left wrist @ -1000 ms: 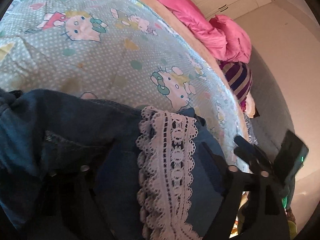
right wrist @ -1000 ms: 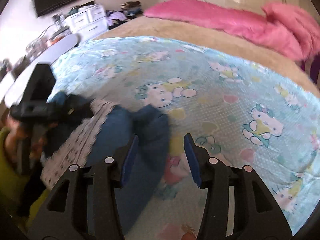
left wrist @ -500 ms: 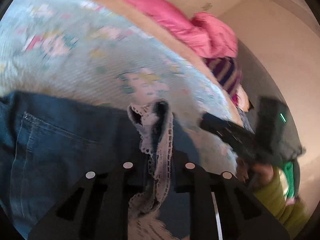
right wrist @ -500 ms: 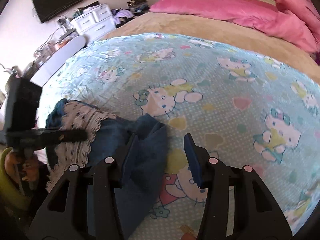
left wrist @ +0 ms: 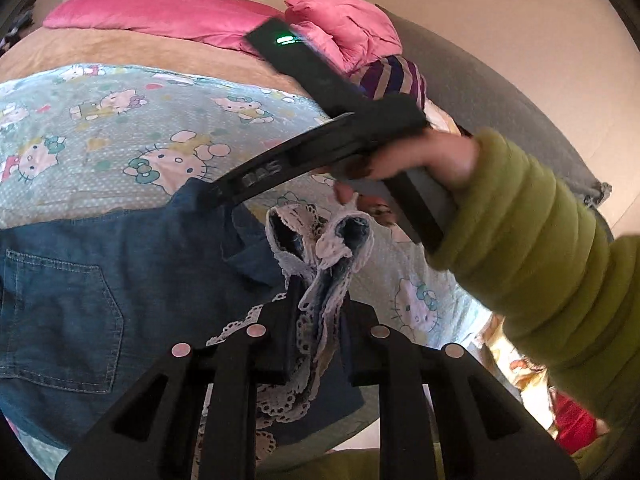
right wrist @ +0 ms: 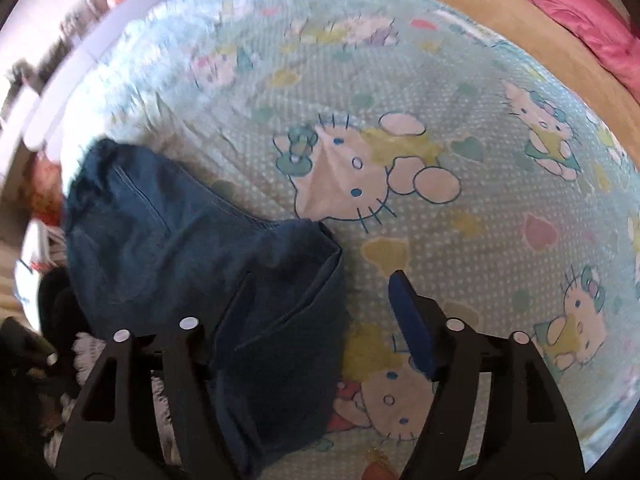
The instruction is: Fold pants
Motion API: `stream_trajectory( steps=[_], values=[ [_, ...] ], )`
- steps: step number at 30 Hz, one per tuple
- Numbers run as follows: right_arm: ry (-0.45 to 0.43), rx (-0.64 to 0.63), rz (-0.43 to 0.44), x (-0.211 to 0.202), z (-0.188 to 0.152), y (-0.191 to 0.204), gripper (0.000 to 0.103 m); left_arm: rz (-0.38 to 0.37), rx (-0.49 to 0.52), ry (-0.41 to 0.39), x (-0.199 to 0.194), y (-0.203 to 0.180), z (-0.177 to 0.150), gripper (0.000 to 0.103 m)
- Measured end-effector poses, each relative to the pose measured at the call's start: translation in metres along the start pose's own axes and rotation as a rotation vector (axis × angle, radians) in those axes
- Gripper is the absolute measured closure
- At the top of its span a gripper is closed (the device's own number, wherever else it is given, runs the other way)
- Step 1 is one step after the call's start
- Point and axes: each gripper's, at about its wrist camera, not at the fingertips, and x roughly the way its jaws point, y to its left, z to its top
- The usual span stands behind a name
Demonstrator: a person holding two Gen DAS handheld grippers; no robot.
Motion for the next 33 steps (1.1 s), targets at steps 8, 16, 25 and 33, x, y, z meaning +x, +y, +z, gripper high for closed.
stream_trajectory(
  steps=[8,16,25,33],
  values=[
    [0.072,-0.033,-0.105,-0.004,-0.024,-0.031,0.07,0.065,0.018,-0.029,-0.01,0.009,0.008,0.087],
    [-0.032,0.125,-0.027,-0.023,-0.039,-0.082,0.064,0.153,-0.068,-0.059,-0.016,0.065,0.032,0.087],
    [-0.198,0.066,0.024,-0.06,-0.053,-0.089,0.065,0.175,-0.201,-0.06,-0.015,0.132,0.05,0.087],
    [-0.252,-0.133,0.1,-0.056,-0.038,-0.038,0.065,0.027,-0.336,-0.033,-0.005,0.157,0.03,0.058]
  ],
)
